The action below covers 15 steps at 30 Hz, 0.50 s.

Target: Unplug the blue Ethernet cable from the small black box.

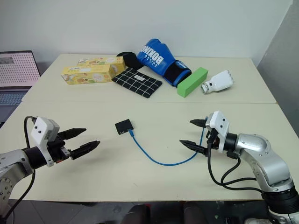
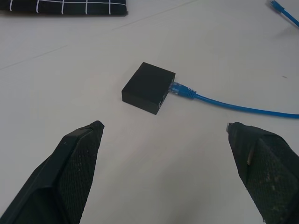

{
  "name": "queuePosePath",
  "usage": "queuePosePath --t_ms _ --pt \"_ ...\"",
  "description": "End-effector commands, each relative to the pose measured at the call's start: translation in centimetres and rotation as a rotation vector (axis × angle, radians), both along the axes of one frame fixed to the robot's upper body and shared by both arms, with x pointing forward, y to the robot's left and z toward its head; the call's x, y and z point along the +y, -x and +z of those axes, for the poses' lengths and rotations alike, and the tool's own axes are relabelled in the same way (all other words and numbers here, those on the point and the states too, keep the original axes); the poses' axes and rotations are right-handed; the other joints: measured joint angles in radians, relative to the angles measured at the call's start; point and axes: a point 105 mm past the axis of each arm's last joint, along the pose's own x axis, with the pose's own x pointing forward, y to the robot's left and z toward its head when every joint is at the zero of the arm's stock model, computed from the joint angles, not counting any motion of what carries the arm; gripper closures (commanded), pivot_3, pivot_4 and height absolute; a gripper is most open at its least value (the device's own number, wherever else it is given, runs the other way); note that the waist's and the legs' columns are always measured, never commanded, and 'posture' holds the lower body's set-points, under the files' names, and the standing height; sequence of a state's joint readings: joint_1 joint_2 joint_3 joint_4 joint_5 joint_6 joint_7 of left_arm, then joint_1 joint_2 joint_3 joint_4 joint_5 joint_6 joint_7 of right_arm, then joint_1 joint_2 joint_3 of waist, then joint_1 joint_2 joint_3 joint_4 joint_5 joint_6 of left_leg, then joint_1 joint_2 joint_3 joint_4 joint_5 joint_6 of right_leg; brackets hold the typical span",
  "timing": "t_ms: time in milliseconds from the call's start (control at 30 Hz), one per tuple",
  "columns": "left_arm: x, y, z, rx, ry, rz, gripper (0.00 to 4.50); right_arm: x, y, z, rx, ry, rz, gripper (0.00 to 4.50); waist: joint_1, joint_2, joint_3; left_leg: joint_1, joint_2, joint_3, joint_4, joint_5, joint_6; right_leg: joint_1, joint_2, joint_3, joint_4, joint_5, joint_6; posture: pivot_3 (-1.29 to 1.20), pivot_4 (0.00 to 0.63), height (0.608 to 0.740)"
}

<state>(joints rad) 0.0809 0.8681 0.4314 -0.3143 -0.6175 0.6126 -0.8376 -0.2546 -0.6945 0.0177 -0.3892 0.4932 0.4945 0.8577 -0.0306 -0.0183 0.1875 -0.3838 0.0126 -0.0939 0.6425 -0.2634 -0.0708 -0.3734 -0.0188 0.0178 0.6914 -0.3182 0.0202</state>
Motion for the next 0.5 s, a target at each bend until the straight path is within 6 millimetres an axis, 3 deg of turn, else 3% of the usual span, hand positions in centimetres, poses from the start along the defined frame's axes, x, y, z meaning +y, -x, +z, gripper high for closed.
queuePosePath --t_ms 33,500 --pt "-0.4 0.1 1.6 -0.063 -0.006 -0.039 0.00 0.2 0.4 1.3 -0.045 -0.012 0.018 0.06 0.000 0.000 0.000 0.000 0.000 0.000 0.000 0.000 0.000 0.000 0.000 0.000 0.000 0.000 0.000 0.00 0.150 0.740" --pt "0.4 0.2 0.7 -0.060 -0.050 -0.015 0.00 1.5 0.6 0.2 -0.031 -0.026 0.037 0.06 0.000 0.000 0.000 0.000 0.000 0.000 0.000 0.000 0.000 0.000 0.000 0.000 0.000 0.000 0.000 0.00 0.150 0.740"
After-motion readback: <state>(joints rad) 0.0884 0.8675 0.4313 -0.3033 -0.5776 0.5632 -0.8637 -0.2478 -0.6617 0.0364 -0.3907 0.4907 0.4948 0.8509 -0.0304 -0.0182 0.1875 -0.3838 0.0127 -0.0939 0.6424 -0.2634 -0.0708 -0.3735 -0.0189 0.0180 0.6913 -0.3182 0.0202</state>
